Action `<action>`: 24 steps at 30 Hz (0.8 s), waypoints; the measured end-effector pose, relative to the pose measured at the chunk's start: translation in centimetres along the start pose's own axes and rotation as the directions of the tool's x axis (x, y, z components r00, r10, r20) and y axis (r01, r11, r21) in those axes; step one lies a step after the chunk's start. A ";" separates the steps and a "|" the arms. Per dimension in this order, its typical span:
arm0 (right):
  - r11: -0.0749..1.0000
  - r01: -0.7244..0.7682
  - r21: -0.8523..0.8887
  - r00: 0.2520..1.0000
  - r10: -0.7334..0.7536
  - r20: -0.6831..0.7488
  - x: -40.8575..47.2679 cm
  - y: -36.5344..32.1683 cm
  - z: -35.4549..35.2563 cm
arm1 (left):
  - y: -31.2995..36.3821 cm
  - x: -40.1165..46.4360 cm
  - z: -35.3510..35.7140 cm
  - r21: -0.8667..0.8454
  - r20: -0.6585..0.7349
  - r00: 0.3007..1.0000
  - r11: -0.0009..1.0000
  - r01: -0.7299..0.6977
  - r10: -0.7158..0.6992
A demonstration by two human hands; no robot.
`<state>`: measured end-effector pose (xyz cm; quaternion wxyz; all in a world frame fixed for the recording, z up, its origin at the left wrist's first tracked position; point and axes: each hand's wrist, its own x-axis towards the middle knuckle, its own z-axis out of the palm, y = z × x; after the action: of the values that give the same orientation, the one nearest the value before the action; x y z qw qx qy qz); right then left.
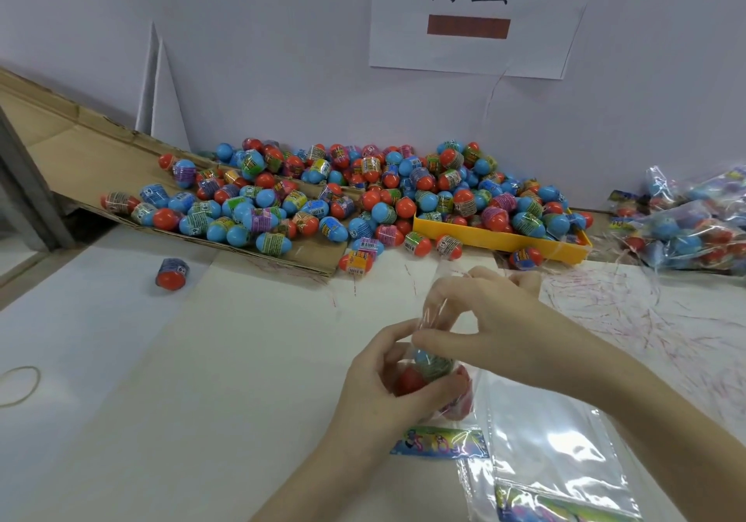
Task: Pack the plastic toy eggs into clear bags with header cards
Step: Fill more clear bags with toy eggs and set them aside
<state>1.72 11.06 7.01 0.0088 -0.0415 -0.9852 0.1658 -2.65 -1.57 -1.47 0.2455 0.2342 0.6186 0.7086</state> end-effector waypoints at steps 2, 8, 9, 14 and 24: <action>0.999 0.000 0.051 1.000 0.000 0.008 -0.1 0.1 0.2 | -0.1 0.0 0.0 0.016 -0.024 1.000 1.000 0.015 -0.015; 0.991 0.067 0.118 0.993 -0.054 -0.108 0.5 0.1 -1.3 | -0.1 0.3 -0.2 0.026 -0.100 0.994 0.999 0.047 -0.044; 0.972 0.104 0.209 0.964 -0.047 -0.262 1.1 0.2 -1.8 | -0.1 0.4 -0.2 0.017 -0.105 0.992 0.998 0.068 -0.066; 0.794 0.090 0.601 0.885 0.214 -0.414 9.1 2.0 -1.9 | -0.3 0.6 -0.5 -0.056 -0.111 0.982 0.987 0.149 -0.155; 0.996 0.086 -0.023 0.986 -0.089 -0.139 17.6 6.5 5.4 | 0.3 0.7 -0.7 -0.148 -0.053 0.977 0.969 0.196 -0.206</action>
<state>-15.48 16.89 -0.12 0.0847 -0.0099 -0.9844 0.1538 -3.70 -1.70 -1.21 0.3109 0.1278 0.5953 0.7298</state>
